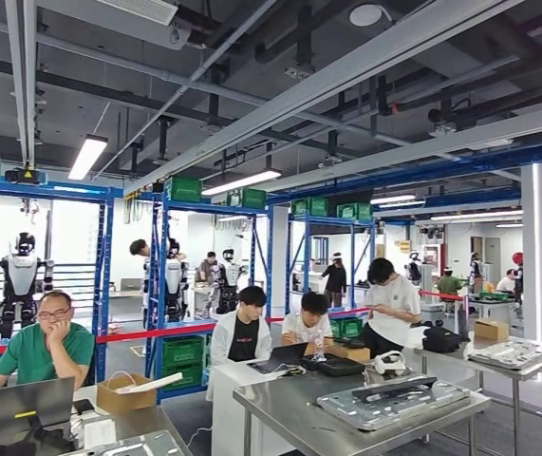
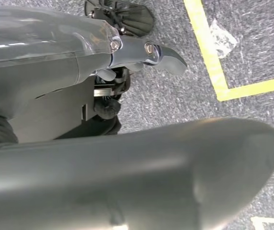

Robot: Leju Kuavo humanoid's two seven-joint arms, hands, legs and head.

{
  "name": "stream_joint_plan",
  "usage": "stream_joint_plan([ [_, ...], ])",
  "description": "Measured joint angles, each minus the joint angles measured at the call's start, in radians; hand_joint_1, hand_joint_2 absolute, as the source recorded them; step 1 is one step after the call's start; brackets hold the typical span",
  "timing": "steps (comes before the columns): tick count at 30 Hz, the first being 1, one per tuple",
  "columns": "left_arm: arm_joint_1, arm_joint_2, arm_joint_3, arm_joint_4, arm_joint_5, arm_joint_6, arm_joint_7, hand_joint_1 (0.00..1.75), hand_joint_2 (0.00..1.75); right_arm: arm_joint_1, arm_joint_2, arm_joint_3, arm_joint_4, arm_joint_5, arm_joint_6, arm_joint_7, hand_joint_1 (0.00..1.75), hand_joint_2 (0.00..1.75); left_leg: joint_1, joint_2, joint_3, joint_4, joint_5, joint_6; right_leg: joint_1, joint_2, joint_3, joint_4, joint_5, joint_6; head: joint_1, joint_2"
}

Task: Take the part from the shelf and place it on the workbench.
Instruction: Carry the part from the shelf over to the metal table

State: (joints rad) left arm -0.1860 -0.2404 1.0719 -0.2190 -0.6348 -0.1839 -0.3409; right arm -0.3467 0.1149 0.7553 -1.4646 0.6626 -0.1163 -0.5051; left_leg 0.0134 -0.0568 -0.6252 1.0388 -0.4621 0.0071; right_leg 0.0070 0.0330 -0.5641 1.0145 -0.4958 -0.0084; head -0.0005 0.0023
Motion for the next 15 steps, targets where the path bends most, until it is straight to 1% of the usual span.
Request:
stream_joint_plan([
  [1,0.0,0.0,0.0,0.0,0.0,0.0,0.0,0.0,1.75,-0.001,0.002,0.0,-0.001,0.0,0.0,0.0,1.75,1.75,-0.001,0.005,-0.005,0.009,-0.009,-0.004,-0.003,-0.006,0.002,-0.008,0.003,-0.003,0.0,0.0],
  [2,-0.002,0.001,0.0,0.0,0.0,0.0,0.0,0.0,1.75,-0.001,0.004,0.0,-0.002,0.0,0.0,0.0,1.75,1.75,-0.001,0.013,-0.017,0.037,-0.029,-0.008,-0.006,-0.013,0.004,-0.014,0.006,-0.005,0.0,0.0],
  [3,-0.003,0.001,0.0,0.0,0.0,0.0,0.0,0.0,1.75,-0.001,0.006,0.0,-0.002,0.001,0.0,0.0,1.75,1.75,0.0,0.023,-0.038,0.085,-0.058,-0.011,-0.008,-0.021,0.005,-0.018,0.009,-0.006,0.0,0.0],
  [4,-0.005,0.001,0.0,0.0,0.0,0.0,0.0,0.0,1.75,-0.001,0.006,0.0,-0.002,0.001,-0.001,0.0,1.75,1.75,0.0,0.031,-0.065,0.147,-0.091,-0.016,-0.008,-0.028,0.005,-0.018,0.009,-0.007,0.0,0.0],
  [5,-0.005,0.001,0.0,0.0,0.0,0.001,0.0,0.0,1.75,0.0,0.006,0.0,-0.002,0.001,-0.001,0.0,1.75,1.75,0.002,0.035,-0.093,0.209,-0.117,-0.02,-0.008,-0.036,0.005,-0.018,0.009,-0.008,0.0,0.0],
  [6,-0.004,0.002,0.0,0.0,0.0,0.001,0.0,0.0,1.75,0.0,0.006,0.001,-0.002,0.002,-0.001,0.0,1.75,1.75,0.003,0.038,-0.11,0.25,-0.129,-0.023,-0.007,-0.043,0.004,-0.017,0.009,-0.007,0.0,0.0],
  [7,-0.003,0.002,0.0,0.0,0.0,0.002,0.0,0.0,1.75,0.001,0.006,0.001,-0.002,0.002,-0.001,0.0,1.75,1.75,0.005,0.04,-0.111,0.257,-0.122,-0.026,-0.008,-0.049,0.004,-0.017,0.008,-0.007,0.0,0.0],
  [8,-0.003,0.003,0.0,0.0,0.0,0.002,0.0,0.0,1.75,0.001,0.006,0.001,-0.002,0.003,-0.001,0.0,1.75,1.75,0.007,0.043,-0.094,0.227,-0.099,-0.028,-0.008,-0.054,0.005,-0.016,0.007,-0.005,0.0,0.0],
  [9,-0.003,0.004,0.0,0.0,0.0,0.002,0.0,0.0,1.75,0.001,0.006,0.002,-0.002,0.003,-0.002,0.0,1.75,1.75,0.01,0.05,-0.063,0.167,-0.065,-0.031,-0.009,-0.059,0.005,-0.013,0.005,-0.002,0.0,0.0],
  [10,-0.005,0.005,0.0,0.0,0.0,0.002,0.0,0.0,1.75,0.001,0.006,0.002,-0.002,0.003,-0.002,0.0,1.75,1.75,0.01,0.062,-0.029,0.103,-0.039,-0.032,-0.007,-0.063,0.005,-0.01,0.001,0.003,0.0,0.0],
  [11,-0.007,0.005,0.0,0.0,0.0,0.002,0.0,0.0,1.75,0.0,0.006,0.002,-0.002,0.003,-0.003,0.001,1.75,1.75,0.009,0.071,-0.003,0.05,-0.022,-0.03,-0.005,-0.066,0.003,-0.004,-0.002,0.008,0.0,0.0],
  [12,-0.007,0.005,0.0,0.0,0.0,0.002,0.0,0.0,1.75,0.0,0.006,0.002,-0.003,0.003,-0.003,0.001,1.75,1.75,0.008,0.078,0.011,0.018,-0.015,-0.026,-0.003,-0.068,0.001,0.0,-0.004,0.014,0.0,0.0],
  [13,-0.007,0.005,0.0,0.0,0.0,0.002,0.0,0.0,1.75,0.0,0.006,0.002,-0.003,0.003,-0.004,0.001,1.75,1.75,0.005,0.08,0.014,0.009,-0.018,-0.019,0.0,-0.071,-0.001,0.002,-0.005,0.018,-0.001,0.0],
  [15,-0.005,0.005,0.0,0.0,0.0,0.001,0.0,0.0,1.75,0.001,0.006,0.002,-0.004,0.004,-0.004,0.001,1.75,1.75,0.003,0.073,0.012,0.006,-0.016,-0.005,-0.002,-0.077,-0.001,0.003,-0.007,0.025,-0.001,0.0],
])
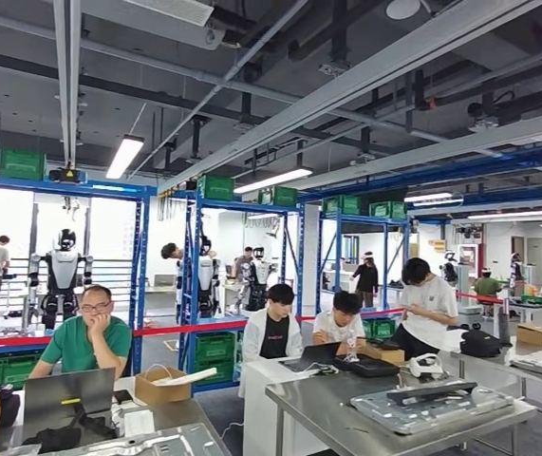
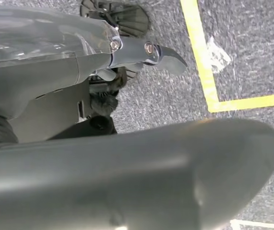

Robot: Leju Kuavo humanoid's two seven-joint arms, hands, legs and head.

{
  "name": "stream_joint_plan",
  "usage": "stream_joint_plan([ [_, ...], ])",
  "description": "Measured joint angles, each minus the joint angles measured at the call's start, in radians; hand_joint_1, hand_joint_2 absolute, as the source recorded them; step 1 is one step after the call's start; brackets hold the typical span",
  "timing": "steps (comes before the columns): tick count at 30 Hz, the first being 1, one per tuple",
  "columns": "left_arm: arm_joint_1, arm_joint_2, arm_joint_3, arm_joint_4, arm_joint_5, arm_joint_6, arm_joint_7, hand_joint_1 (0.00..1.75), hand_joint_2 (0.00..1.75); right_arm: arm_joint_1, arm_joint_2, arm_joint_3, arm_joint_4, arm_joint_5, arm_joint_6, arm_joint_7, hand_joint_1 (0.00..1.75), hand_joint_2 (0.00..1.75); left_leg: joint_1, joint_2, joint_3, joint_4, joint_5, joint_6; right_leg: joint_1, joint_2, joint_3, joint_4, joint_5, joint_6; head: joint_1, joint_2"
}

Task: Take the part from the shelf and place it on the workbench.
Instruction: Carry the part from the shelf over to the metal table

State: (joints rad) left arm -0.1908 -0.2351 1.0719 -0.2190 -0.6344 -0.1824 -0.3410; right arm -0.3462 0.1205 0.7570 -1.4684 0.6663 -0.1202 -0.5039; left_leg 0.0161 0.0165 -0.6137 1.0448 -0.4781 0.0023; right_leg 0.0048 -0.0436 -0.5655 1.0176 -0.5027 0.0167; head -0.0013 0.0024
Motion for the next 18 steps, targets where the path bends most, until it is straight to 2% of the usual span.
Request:
stream_joint_plan([
  [2,0.0,0.0,0.0,0.0,0.0,0.0,0.0,0.0,1.75,-0.001,0.0,0.0,0.0,0.0,0.0,0.0,1.75,1.75,0.001,-0.007,0.001,-0.002,0.003,0.012,-0.004,0.01,-0.01,0.032,-0.028,0.007,0.0,0.0],
  [3,-0.001,0.0,0.0,0.0,0.0,0.0,0.0,0.0,1.75,-0.001,0.0,0.0,-0.001,0.0,0.0,0.0,1.75,1.75,0.001,-0.01,0.001,-0.003,0.004,0.017,-0.005,0.019,-0.029,0.077,-0.056,0.01,0.0,0.0],
  [5,-0.002,0.0,0.0,0.0,0.0,0.0,0.0,0.0,1.75,0.0,-0.003,-0.001,0.0,0.0,0.0,0.0,1.75,1.75,-0.001,-0.017,0.001,-0.003,0.004,0.022,-0.005,0.032,-0.088,0.209,-0.117,0.012,0.0,0.0],
  [6,-0.002,0.0,0.0,0.0,0.0,0.0,0.0,0.0,1.75,0.001,-0.005,-0.001,0.0,0.0,0.0,0.0,1.75,1.75,-0.004,-0.021,0.001,-0.003,0.004,0.023,-0.005,0.034,-0.113,0.261,-0.132,0.011,0.0,0.0],
  [7,-0.002,0.0,0.0,0.0,0.0,0.0,0.0,0.0,1.75,0.002,-0.007,-0.001,0.001,0.0,0.0,0.0,1.75,1.75,-0.006,-0.026,0.001,-0.003,0.004,0.024,-0.005,0.035,-0.124,0.281,-0.128,0.008,0.0,0.0],
  [8,-0.002,0.0,0.0,0.0,0.0,0.0,0.001,0.0,1.75,0.002,-0.009,-0.001,0.001,-0.001,0.0,0.0,1.75,1.75,-0.008,-0.032,0.002,-0.003,0.004,0.024,-0.003,0.037,-0.116,0.262,-0.106,0.004,0.0,0.0],
  [10,-0.003,0.0,0.0,0.0,0.0,0.0,0.001,0.0,1.75,0.001,-0.009,-0.001,0.002,-0.001,0.0,0.0,1.75,1.75,-0.009,-0.044,0.004,-0.003,0.005,0.024,0.003,0.053,-0.061,0.137,-0.034,-0.01,0.0,0.0],
  [11,-0.004,-0.001,0.0,0.0,0.0,0.0,0.002,0.0,1.75,0.001,-0.009,-0.001,0.002,-0.001,0.0,0.0,1.75,1.75,-0.01,-0.05,0.004,-0.003,0.005,0.023,0.006,0.063,-0.034,0.076,-0.007,-0.017,0.0,0.0],
  [12,-0.005,-0.002,0.0,0.0,-0.001,0.0,0.002,0.0,1.75,0.0,-0.009,-0.001,0.002,-0.001,0.0,0.0,1.75,1.75,-0.008,-0.055,0.002,-0.003,0.006,0.022,0.009,0.072,-0.016,0.034,0.008,-0.022,0.0,0.0],
  [13,-0.005,-0.003,0.0,0.0,-0.002,0.0,0.003,0.0,1.75,0.0,-0.01,-0.001,0.002,-0.001,0.0,0.0,1.75,1.75,-0.007,-0.058,0.0,-0.004,0.008,0.019,0.012,0.077,-0.009,0.015,0.012,-0.025,0.0,0.0],
  [16,-0.003,-0.004,0.0,0.0,-0.003,0.001,0.004,0.0,1.75,-0.002,-0.008,-0.001,0.002,-0.002,0.0,0.0,1.75,1.75,-0.008,-0.06,-0.005,-0.004,0.007,0.008,0.008,0.067,0.001,-0.012,0.016,-0.03,0.0,0.0],
  [18,-0.006,-0.003,0.0,0.0,-0.003,0.001,0.004,0.0,1.75,-0.005,-0.006,-0.001,0.003,-0.003,-0.001,0.0,1.75,1.75,-0.01,-0.05,-0.026,0.041,-0.027,-0.001,0.002,0.055,0.008,-0.031,0.024,-0.035,0.0,0.0],
])
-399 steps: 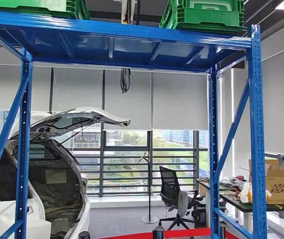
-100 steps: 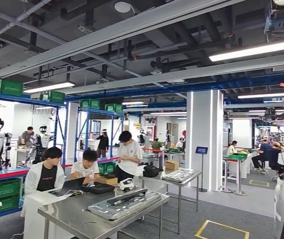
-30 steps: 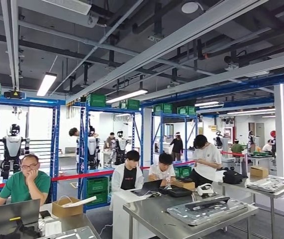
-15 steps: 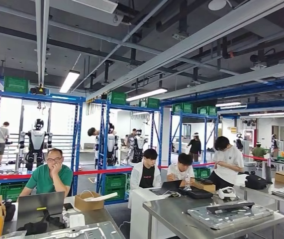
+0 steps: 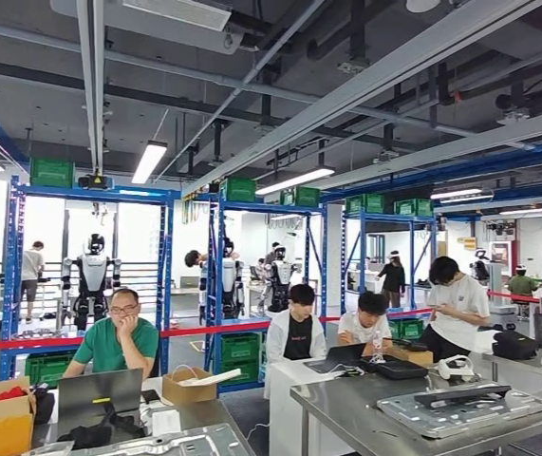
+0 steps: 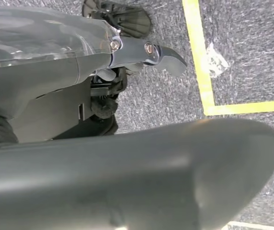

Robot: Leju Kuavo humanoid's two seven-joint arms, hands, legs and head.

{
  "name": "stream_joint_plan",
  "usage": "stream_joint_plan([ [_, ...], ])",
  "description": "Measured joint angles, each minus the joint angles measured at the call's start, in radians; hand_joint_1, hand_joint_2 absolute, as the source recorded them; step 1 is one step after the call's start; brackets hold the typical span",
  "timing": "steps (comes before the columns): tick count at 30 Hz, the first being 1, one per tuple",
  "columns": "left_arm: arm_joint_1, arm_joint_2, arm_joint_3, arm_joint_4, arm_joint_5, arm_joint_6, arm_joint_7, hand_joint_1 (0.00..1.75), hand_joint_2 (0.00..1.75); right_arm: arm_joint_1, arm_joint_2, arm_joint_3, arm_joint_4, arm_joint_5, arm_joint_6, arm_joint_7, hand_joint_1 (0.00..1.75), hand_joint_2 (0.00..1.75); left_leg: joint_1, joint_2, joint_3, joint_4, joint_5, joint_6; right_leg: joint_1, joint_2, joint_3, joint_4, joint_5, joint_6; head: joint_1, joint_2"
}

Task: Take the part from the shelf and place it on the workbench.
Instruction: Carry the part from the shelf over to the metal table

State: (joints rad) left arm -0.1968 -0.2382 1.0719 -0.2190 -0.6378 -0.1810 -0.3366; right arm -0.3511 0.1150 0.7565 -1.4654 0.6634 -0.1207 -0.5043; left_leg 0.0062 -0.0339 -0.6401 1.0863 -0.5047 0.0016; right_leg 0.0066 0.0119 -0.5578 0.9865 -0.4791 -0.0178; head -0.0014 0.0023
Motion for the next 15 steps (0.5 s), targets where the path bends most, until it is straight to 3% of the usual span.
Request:
stream_joint_plan([
  [2,-0.003,0.0,0.0,0.0,0.0,0.0,0.0,0.0,1.75,-0.001,0.0,0.0,0.003,0.0,0.0,0.0,1.75,1.75,0.004,0.011,-0.052,0.115,-0.059,-0.009,0.0,-0.012,0.001,-0.002,0.002,-0.002,0.0,0.0],
  [4,-0.002,0.0,0.0,0.0,0.0,0.0,0.0,0.0,1.75,0.0,-0.001,0.0,0.009,0.0,0.0,0.0,1.75,1.75,0.011,0.015,-0.091,0.201,-0.082,-0.018,0.0,-0.023,0.0,-0.001,0.001,-0.002,0.0,0.0],
  [5,-0.002,0.0,0.0,0.0,0.0,0.0,0.0,0.0,1.75,0.0,-0.001,0.0,0.011,0.001,0.0,0.0,1.75,1.75,0.015,0.018,-0.087,0.194,-0.067,-0.023,-0.001,-0.028,0.0,0.0,0.0,0.0,0.0,0.0],
  [8,-0.004,0.001,0.0,0.0,0.0,0.0,0.0,0.0,1.75,-0.001,-0.001,0.0,0.012,0.001,0.0,0.0,1.75,1.75,0.023,0.04,-0.003,0.023,0.019,-0.033,-0.002,-0.036,-0.002,0.015,-0.011,0.015,0.0,0.0],
  [10,-0.006,0.001,0.0,0.0,0.0,0.0,0.0,0.0,1.75,-0.002,-0.001,0.0,0.013,0.001,-0.001,0.0,1.75,1.75,0.02,0.05,0.024,-0.038,0.031,-0.022,0.0,-0.039,-0.009,0.027,-0.017,0.026,0.0,0.0],
  [13,-0.004,0.001,0.0,0.0,0.0,0.0,0.0,0.0,1.75,-0.002,-0.001,0.0,0.013,0.002,-0.001,0.001,1.75,1.75,0.014,0.043,0.022,-0.041,0.03,0.002,-0.003,-0.043,-0.011,0.032,-0.023,0.036,-0.001,0.0],
  [15,-0.005,0.001,0.0,0.0,0.0,0.0,-0.001,0.0,1.75,-0.003,-0.001,0.0,0.013,0.002,-0.001,0.001,1.75,1.75,0.014,0.038,0.023,-0.043,0.033,0.015,-0.007,-0.032,-0.029,0.081,-0.06,0.043,-0.001,0.0],
])
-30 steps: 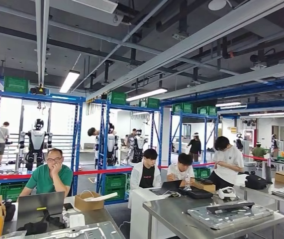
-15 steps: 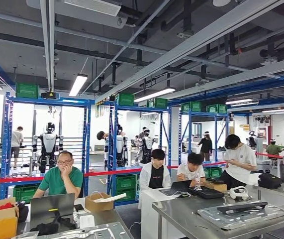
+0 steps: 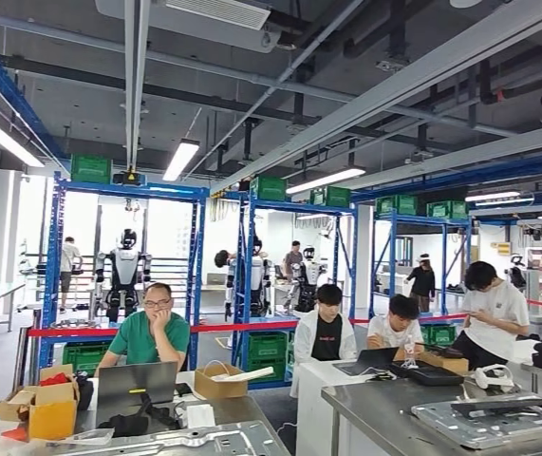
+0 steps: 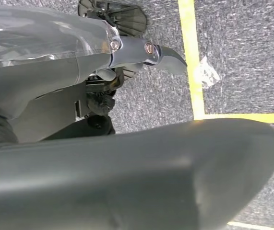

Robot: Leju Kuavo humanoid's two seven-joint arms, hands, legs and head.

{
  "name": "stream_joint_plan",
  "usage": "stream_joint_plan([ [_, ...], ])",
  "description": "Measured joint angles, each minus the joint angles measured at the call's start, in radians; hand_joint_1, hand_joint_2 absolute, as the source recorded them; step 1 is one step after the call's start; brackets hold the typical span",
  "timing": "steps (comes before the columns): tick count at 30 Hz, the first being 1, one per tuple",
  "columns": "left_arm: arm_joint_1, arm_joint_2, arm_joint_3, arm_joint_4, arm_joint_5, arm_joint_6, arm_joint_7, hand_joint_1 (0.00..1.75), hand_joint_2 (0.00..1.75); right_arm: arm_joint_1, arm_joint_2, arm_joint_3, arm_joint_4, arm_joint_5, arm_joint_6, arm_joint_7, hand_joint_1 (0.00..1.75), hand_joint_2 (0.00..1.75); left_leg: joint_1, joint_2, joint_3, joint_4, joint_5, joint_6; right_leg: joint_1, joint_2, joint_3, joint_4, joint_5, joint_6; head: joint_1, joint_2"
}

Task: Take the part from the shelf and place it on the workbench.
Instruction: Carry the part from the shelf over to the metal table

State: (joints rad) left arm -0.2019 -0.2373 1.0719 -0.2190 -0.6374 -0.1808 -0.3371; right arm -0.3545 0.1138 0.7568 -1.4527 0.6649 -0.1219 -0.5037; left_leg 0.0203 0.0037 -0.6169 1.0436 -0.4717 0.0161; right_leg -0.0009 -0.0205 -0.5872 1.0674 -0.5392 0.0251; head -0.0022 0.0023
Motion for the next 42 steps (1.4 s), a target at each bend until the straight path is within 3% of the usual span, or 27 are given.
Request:
stream_joint_plan([
  [3,-0.001,0.0,0.0,0.0,0.001,0.0,0.0,0.0,1.75,0.0,-0.003,0.0,0.002,0.0,0.0,0.0,1.75,1.75,-0.004,-0.006,0.0,0.0,0.001,0.007,-0.001,0.01,-0.084,0.187,-0.089,0.003,0.0,0.0],
  [4,-0.001,0.001,0.0,0.0,0.001,0.0,0.0,0.0,1.75,0.001,-0.004,0.0,0.003,0.0,0.0,0.0,1.75,1.75,-0.006,-0.009,0.0,0.0,0.0,0.008,-0.001,0.01,-0.105,0.231,-0.1,0.002,0.0,0.0],
  [5,0.0,0.001,0.0,0.0,0.001,0.0,0.0,0.0,1.75,0.002,-0.006,0.0,0.005,0.0,0.0,0.0,1.75,1.75,-0.008,-0.013,0.0,0.0,0.0,0.009,-0.001,0.011,-0.11,0.239,-0.09,0.0,0.0,0.0],
  [6,0.0,0.001,0.0,0.0,0.001,0.0,0.0,0.0,1.75,0.002,-0.007,0.0,0.007,0.0,0.0,0.0,1.75,1.75,-0.009,-0.018,0.001,0.0,0.0,0.009,0.0,0.013,-0.097,0.207,-0.062,-0.004,0.0,0.0],
  [8,-0.002,0.001,0.0,0.0,0.001,0.0,0.0,0.0,1.75,0.001,-0.007,0.0,0.008,0.0,0.0,0.0,1.75,1.75,-0.011,-0.027,0.003,0.0,0.001,0.009,0.003,0.028,-0.036,0.074,0.012,-0.014,0.0,0.0],
  [10,-0.003,0.0,0.0,0.0,0.001,0.0,0.0,0.0,1.75,-0.002,-0.007,0.0,0.008,0.0,0.0,0.0,1.75,1.75,-0.011,-0.035,0.0,0.001,0.002,0.005,0.007,0.043,0.005,-0.02,0.046,-0.023,0.0,0.0],
  [13,-0.002,0.0,0.0,0.0,0.001,0.0,0.0,0.0,1.75,-0.004,-0.006,0.0,0.008,0.0,0.0,0.0,1.75,1.75,-0.008,-0.038,-0.008,0.001,0.005,-0.006,0.009,0.041,0.011,-0.047,0.047,-0.029,0.0,0.0],
  [15,-0.001,0.0,0.0,0.0,0.001,0.0,0.0,0.0,1.75,-0.006,-0.004,0.0,0.008,0.0,0.0,0.0,1.75,1.75,-0.008,-0.032,-0.021,0.027,-0.018,-0.013,0.004,0.033,0.015,-0.06,0.053,-0.036,0.0,0.0],
  [18,-0.003,0.001,0.0,0.0,0.001,0.0,0.0,0.0,1.75,-0.006,-0.001,0.0,0.01,0.0,0.0,0.0,1.75,1.75,-0.006,-0.024,-0.09,0.187,-0.103,-0.023,0.002,0.018,0.016,-0.065,0.056,-0.041,0.0,0.0],
  [20,0.0,0.001,0.0,0.0,0.0,0.001,0.0,0.0,1.75,-0.005,-0.001,0.0,0.014,0.001,0.001,0.0,1.75,1.75,-0.003,-0.022,-0.122,0.262,-0.121,-0.029,0.003,0.009,0.016,-0.064,0.055,-0.041,0.0,0.0],
  [21,0.001,0.001,0.0,0.0,0.0,0.001,0.0,0.0,1.75,-0.005,-0.001,0.001,0.015,0.002,0.001,0.0,1.75,1.75,-0.001,-0.02,-0.112,0.245,-0.102,-0.032,0.002,0.005,0.016,-0.063,0.054,-0.039,0.0,0.0],
  [23,0.0,0.002,0.0,0.0,0.0,0.002,0.0,0.0,1.75,-0.006,-0.001,0.002,0.016,0.002,0.001,0.0,1.75,1.75,0.003,-0.006,-0.051,0.126,-0.04,-0.036,0.002,0.0,0.016,-0.058,0.05,-0.032,0.0,0.0],
  [25,-0.002,0.003,0.0,0.0,-0.001,0.002,0.001,0.0,1.75,-0.008,-0.001,0.002,0.016,0.002,0.001,0.0,1.75,1.75,0.003,0.007,-0.004,0.027,-0.01,-0.033,0.005,-0.003,0.011,-0.048,0.044,-0.022,0.0,0.0],
  [28,-0.001,0.003,0.0,0.0,-0.002,0.003,0.003,0.0,1.75,-0.008,-0.001,0.003,0.017,0.003,0.002,0.0,1.75,1.75,-0.003,0.005,0.0,0.008,-0.01,-0.014,0.007,-0.009,0.007,-0.044,0.043,-0.01,0.0,0.0],
  [30,-0.001,0.003,0.0,0.0,-0.003,0.003,0.004,0.0,1.75,-0.009,-0.001,0.005,0.018,0.004,0.002,0.0,1.75,1.75,-0.002,0.0,0.001,0.006,-0.008,-0.003,0.004,-0.005,-0.001,-0.02,0.021,-0.003,-0.001,0.0],
  [33,-0.003,0.003,0.0,0.0,-0.003,0.003,0.004,0.0,1.75,-0.01,-0.002,0.006,0.021,0.004,0.002,0.0,1.75,1.75,-0.004,-0.007,0.002,0.005,-0.008,0.006,0.002,0.009,-0.075,0.148,-0.067,0.003,-0.001,0.0],
  [34,-0.003,0.003,0.0,0.0,-0.003,0.003,0.004,0.0,1.75,-0.009,-0.002,0.006,0.023,0.004,0.002,0.0,1.75,1.75,-0.006,-0.009,0.002,0.005,-0.008,0.007,0.002,0.01,-0.104,0.207,-0.086,0.002,-0.001,0.0],
  [35,-0.002,0.003,0.0,0.0,-0.002,0.003,0.004,0.0,1.75,-0.008,-0.003,0.006,0.025,0.005,0.002,0.0,1.75,1.75,-0.008,-0.013,0.003,0.005,-0.008,0.008,0.002,0.011,-0.12,0.237,-0.088,0.0,-0.001,0.0],
  [36,-0.002,0.003,0.0,0.0,-0.002,0.003,0.004,0.0,1.75,-0.007,-0.004,0.007,0.027,0.005,0.002,0.0,1.75,1.75,-0.01,-0.017,0.004,0.005,-0.008,0.008,0.003,0.013,-0.119,0.23,-0.071,-0.004,-0.001,0.0],
  [37,-0.003,0.003,0.0,0.0,-0.001,0.002,0.004,0.0,1.75,-0.007,-0.004,0.007,0.029,0.005,0.002,0.0,1.75,1.75,-0.012,-0.022,0.005,0.005,-0.008,0.009,0.005,0.016,-0.1,0.185,-0.039,-0.009,-0.001,0.0],
  [39,-0.004,0.003,0.0,0.0,0.0,0.002,0.003,0.0,1.75,-0.01,-0.004,0.008,0.029,0.006,0.002,0.0,1.75,1.75,-0.013,-0.033,0.007,0.005,-0.009,0.009,0.012,0.032,-0.042,0.054,0.031,-0.024,-0.001,0.0],
  [40,-0.005,0.002,0.0,0.0,0.0,0.002,0.003,0.0,1.75,-0.012,-0.004,0.008,0.029,0.006,0.002,0.0,1.75,1.75,-0.012,-0.037,0.005,0.005,-0.008,0.008,0.015,0.04,-0.021,0.004,0.052,-0.03,-0.001,0.0],
  [42,-0.004,0.0,0.0,0.0,0.0,0.001,0.003,0.0,1.75,-0.013,-0.003,0.009,0.03,0.007,0.003,0.0,1.75,1.75,-0.01,-0.042,0.0,0.004,-0.006,0.003,0.02,0.047,-0.009,-0.03,0.059,-0.037,-0.001,0.0],
])
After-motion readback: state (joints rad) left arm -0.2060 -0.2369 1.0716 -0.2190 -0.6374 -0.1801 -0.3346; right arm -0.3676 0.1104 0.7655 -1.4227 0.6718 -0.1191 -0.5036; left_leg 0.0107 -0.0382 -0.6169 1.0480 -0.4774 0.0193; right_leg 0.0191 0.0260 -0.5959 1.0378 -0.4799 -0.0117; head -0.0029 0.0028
